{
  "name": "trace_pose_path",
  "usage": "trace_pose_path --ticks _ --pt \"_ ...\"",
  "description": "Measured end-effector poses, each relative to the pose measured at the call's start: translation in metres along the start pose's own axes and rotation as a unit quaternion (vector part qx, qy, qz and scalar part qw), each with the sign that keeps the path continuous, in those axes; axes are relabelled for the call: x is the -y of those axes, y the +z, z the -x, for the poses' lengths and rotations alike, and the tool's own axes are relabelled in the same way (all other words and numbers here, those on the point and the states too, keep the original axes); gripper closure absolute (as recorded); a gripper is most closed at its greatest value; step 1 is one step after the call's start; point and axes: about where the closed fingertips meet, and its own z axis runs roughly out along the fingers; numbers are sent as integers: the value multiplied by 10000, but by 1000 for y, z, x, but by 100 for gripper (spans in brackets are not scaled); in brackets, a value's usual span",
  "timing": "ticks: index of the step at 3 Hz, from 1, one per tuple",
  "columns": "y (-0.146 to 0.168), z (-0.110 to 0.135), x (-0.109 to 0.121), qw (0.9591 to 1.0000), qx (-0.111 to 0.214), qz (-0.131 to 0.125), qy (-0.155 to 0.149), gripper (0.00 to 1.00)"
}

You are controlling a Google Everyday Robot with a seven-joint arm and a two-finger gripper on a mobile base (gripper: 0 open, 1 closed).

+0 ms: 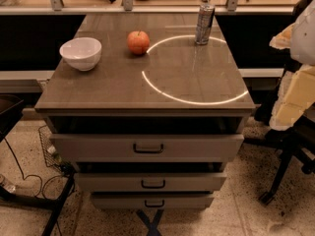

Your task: Open bottom drawer

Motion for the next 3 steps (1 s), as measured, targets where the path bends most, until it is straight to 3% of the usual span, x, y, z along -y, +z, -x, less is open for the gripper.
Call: trace_pose_path --ticks 2,3 --pt "9 -1 -5 10000 18 6 -36 0" --pt "19 -4 -23 9996 118 -91 -259 0"
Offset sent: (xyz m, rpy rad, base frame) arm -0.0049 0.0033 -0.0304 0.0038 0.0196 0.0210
